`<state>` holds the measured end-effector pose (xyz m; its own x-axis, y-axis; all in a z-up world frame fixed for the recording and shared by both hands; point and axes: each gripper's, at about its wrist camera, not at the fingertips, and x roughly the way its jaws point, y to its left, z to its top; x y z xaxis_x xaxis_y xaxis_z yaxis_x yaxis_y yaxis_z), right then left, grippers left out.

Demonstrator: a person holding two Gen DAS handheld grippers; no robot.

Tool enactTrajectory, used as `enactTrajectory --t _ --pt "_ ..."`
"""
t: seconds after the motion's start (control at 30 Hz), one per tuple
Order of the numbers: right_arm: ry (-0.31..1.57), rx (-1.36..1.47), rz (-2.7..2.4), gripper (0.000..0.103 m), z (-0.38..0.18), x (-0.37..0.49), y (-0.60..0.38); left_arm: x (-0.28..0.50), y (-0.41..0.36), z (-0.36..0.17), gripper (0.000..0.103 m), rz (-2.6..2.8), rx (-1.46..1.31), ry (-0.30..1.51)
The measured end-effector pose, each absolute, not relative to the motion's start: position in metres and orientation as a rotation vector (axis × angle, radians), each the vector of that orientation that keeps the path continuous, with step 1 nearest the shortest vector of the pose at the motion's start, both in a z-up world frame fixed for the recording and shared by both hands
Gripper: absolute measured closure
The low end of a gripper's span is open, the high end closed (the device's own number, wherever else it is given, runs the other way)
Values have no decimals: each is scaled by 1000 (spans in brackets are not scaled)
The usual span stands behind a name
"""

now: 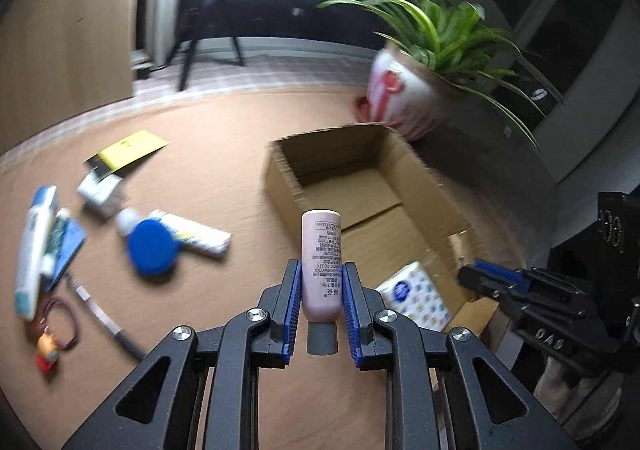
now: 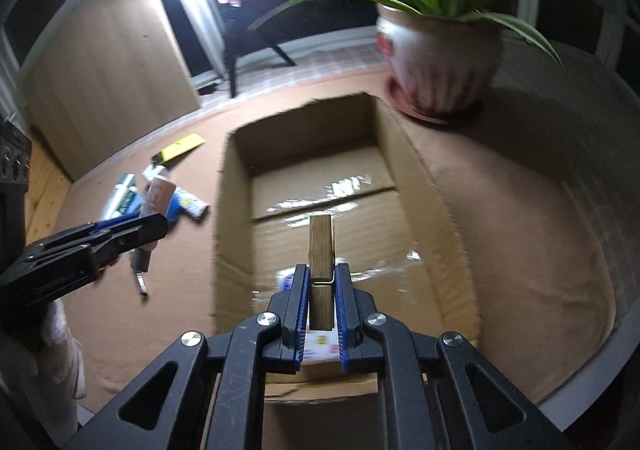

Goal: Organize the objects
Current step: 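Carry the lotion bottle and clothespin into the box and release both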

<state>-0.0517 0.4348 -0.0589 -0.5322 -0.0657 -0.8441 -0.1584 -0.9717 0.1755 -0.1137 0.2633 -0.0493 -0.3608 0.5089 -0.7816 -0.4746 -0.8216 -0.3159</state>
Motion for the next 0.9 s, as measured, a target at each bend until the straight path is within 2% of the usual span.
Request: enactTrajectory --t 0.37,0.4,0.43,0.47,0.5,0.53,0.9 --pt "360 -1491 2666 91 -66 -50 448 -119 311 -59 81 2185 -1288 5" --pt "338 -1485 2668 88 -65 -49 447 -120 311 -59 80 2190 -1289 0" --pt "319 -1483 2666 71 -65 -49 445 -121 310 -59 65 2195 -1299 -6" --pt "303 -1477 2670 59 -64 -48 443 -121 308 -58 56 2200 -1308 -15" --pt "288 -1461 2679 39 -62 -47 441 -121 306 -57 48 2208 -1299 -24" --pt "274 -1436 2691 36 -59 -44 439 -120 304 -55 48 2219 -1287 -27" --pt "255 -1426 2724 36 -52 -46 420 -112 274 -50 48 2261 -1289 -15"
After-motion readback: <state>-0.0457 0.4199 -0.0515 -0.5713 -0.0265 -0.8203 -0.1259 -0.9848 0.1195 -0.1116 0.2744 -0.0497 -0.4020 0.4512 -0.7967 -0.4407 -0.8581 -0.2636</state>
